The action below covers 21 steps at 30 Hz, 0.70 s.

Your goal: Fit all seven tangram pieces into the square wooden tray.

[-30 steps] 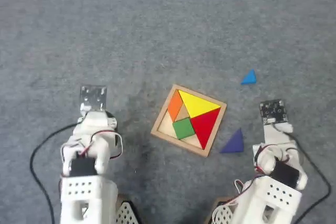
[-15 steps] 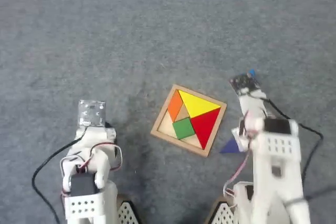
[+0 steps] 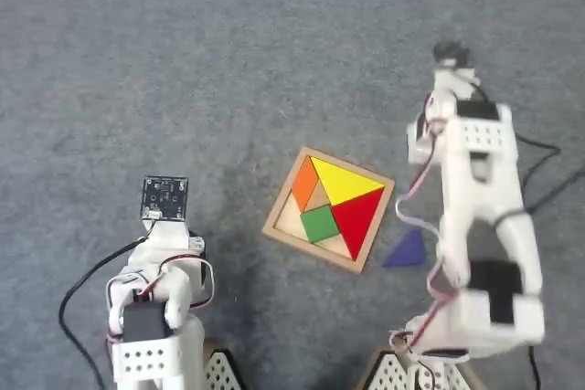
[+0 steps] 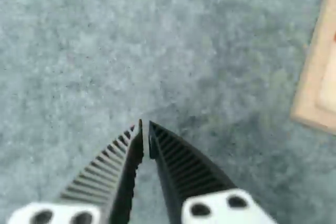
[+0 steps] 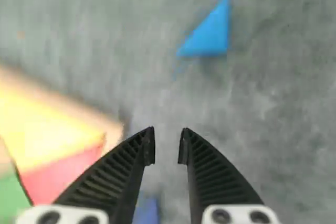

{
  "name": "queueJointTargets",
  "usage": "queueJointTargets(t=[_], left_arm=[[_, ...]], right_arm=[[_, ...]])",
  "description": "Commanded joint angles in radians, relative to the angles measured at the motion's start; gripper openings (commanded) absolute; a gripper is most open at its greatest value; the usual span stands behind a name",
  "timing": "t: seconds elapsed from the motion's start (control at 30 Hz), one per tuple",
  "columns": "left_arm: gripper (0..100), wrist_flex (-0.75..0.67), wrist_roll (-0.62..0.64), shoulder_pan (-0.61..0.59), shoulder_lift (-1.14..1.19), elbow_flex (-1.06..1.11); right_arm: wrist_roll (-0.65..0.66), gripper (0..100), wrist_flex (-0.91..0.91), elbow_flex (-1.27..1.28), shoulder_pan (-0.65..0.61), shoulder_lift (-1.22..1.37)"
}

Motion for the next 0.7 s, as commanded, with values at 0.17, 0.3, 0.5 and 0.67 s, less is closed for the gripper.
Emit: queueJointTargets(t=[0.17, 0.3, 0.5, 0.67], left_arm=[[2, 0.005, 0.015, -0.003, -0.017, -0.013], [2, 0.005, 0.015, -0.003, -0.017, -0.013], [2, 0.005, 0.015, -0.003, -0.017, -0.013], [2, 0.005, 0.015, -0.003, -0.017, -0.013]], right_arm=[[-0.160, 23.7, 0.070, -0.534, -0.012, 0.401], [-0.206, 23.2, 0.122, -0.724, -0.002, 0.567], [-0.215, 22.4, 0.179, -0.941, 0.018, 0.748], [-0.219, 22.4, 0.255, -1.080, 0.018, 0.842]])
